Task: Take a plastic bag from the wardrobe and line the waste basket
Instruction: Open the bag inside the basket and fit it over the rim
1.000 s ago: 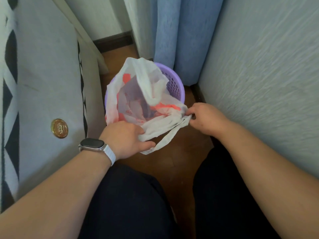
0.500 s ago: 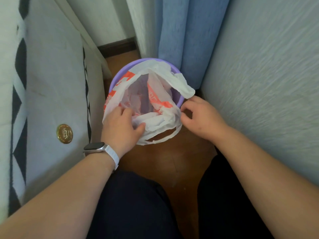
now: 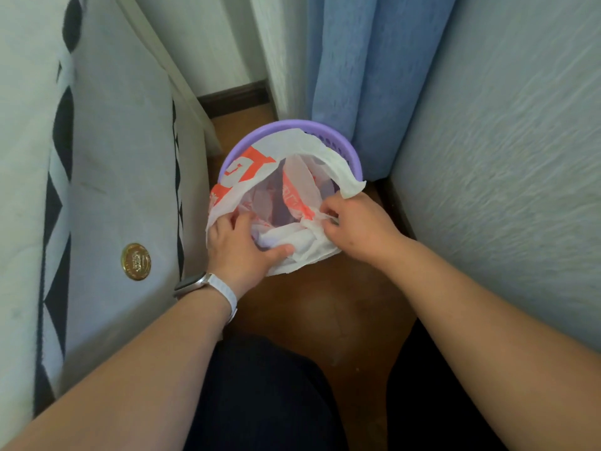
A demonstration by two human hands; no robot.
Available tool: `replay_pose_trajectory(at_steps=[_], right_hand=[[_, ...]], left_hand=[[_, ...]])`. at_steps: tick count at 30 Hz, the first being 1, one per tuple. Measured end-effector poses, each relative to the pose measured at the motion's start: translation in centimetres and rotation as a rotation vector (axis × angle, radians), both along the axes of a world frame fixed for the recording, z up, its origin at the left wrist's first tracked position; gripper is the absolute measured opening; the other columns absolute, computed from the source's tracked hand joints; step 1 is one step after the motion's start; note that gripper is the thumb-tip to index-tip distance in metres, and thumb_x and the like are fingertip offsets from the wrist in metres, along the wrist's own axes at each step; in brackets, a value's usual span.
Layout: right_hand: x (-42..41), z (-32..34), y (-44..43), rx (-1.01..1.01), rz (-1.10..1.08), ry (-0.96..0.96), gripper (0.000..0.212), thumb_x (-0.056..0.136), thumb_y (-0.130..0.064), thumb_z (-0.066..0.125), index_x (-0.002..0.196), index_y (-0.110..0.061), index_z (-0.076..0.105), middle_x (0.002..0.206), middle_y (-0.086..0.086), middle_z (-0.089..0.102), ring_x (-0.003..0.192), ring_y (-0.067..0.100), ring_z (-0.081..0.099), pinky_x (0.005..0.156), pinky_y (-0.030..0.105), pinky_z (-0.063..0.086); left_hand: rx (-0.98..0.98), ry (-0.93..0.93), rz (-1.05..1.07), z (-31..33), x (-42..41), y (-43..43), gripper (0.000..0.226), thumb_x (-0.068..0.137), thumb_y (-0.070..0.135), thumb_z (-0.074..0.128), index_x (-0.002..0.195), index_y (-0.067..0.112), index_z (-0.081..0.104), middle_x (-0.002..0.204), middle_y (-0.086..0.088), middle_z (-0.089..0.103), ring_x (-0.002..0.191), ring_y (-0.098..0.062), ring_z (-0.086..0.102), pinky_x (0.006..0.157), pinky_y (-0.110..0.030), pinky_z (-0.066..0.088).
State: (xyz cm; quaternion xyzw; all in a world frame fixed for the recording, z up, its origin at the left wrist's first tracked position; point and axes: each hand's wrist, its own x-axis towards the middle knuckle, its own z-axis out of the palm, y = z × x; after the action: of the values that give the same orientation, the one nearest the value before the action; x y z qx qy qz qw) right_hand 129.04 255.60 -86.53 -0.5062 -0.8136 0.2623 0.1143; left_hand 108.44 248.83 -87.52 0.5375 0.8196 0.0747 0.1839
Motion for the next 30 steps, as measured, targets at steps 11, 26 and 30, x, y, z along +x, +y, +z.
replay_pose_trajectory(at_steps=[11, 26, 30], right_hand=[[4.0, -3.0, 1.8, -0.092, -0.395, -0.082, 0.017, 0.092, -0.019, 0.049, 0.100, -0.012, 0.062, 0.099, 0.011, 0.062, 0.090, 0.033, 0.060, 0.069, 0.034, 0.044], [0.1, -0.6, 2.3, 0.126, -0.261, 0.135, 0.034, 0.091, -0.036, 0.058, 0.120, -0.018, 0.062, 0.122, 0.003, 0.062, 0.107, 0.021, 0.057, 0.086, 0.035, 0.052], [-0.8, -2.4, 4.1, 0.163, -0.257, 0.087, 0.049, 0.089, -0.039, 0.061, 0.133, -0.023, 0.050, 0.129, 0.003, 0.057, 0.115, 0.024, 0.055, 0.090, 0.035, 0.051]], left_hand=[[0.019, -0.037, 0.022, 0.3, 0.4, -0.1, 0.086, 0.065, 0.078, 0.065, 0.129, 0.022, 0.050, 0.132, -0.001, 0.044, 0.126, -0.025, 0.041, 0.102, -0.048, 0.047], [0.375, 0.132, -0.001, 1.5, 0.3, 1.5, 0.046, 0.084, 0.041, 0.068, 0.118, 0.011, 0.059, 0.123, -0.012, 0.055, 0.115, -0.030, 0.051, 0.088, -0.042, 0.049], [0.442, 0.115, 0.077, 1.1, -0.3, 3.9, 0.043, 0.083, 0.042, 0.067, 0.113, 0.012, 0.061, 0.121, -0.011, 0.055, 0.115, -0.030, 0.048, 0.096, -0.047, 0.045]])
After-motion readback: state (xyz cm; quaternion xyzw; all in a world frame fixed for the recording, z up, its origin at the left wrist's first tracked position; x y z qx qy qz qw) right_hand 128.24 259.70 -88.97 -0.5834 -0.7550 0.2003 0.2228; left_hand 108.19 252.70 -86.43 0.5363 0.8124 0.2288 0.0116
